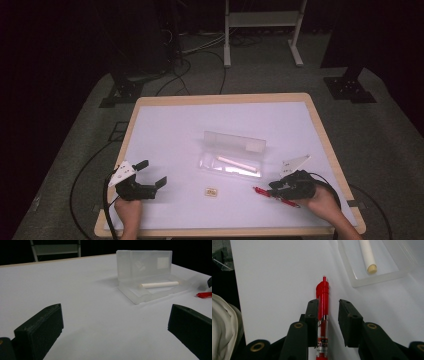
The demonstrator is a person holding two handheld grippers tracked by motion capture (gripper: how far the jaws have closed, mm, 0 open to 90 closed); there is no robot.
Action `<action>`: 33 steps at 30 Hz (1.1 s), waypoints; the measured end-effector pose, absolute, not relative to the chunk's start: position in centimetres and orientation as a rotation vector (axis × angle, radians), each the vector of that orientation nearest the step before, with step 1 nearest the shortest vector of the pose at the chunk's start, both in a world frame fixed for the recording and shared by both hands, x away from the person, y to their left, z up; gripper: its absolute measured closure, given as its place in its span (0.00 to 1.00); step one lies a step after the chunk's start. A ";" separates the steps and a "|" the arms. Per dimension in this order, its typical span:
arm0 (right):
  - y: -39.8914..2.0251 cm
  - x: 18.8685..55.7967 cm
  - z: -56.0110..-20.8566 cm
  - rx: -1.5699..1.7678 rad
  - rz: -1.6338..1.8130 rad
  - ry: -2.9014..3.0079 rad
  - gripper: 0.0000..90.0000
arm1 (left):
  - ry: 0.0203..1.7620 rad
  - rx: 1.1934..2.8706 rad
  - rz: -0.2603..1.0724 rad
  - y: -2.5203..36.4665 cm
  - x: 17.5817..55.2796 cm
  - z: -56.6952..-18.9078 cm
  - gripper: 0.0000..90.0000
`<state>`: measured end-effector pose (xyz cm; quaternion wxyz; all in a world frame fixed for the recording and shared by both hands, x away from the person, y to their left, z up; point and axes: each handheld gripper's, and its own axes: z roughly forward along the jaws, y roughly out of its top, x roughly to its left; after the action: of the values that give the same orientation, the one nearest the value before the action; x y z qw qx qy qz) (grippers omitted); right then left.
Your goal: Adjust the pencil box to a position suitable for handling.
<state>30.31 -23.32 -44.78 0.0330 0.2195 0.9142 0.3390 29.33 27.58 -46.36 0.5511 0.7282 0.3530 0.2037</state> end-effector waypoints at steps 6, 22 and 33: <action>-23.5 30.0 -45.1 0.685 1.040 2.815 0.78 | 0.835 1.723 0.483 27.6 29.3 -46.4 0.00; -23.8 29.7 -45.9 0.687 1.010 2.831 0.84 | 0.836 1.722 0.482 27.6 29.3 -46.4 0.00; -23.9 29.5 -46.0 0.683 1.014 2.826 0.87 | 0.836 1.721 0.482 27.6 29.3 -46.4 0.00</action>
<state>29.53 -23.93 -46.05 0.0312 0.2217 0.9173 0.3293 29.32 27.59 -46.36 0.5516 0.7277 0.3533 0.2036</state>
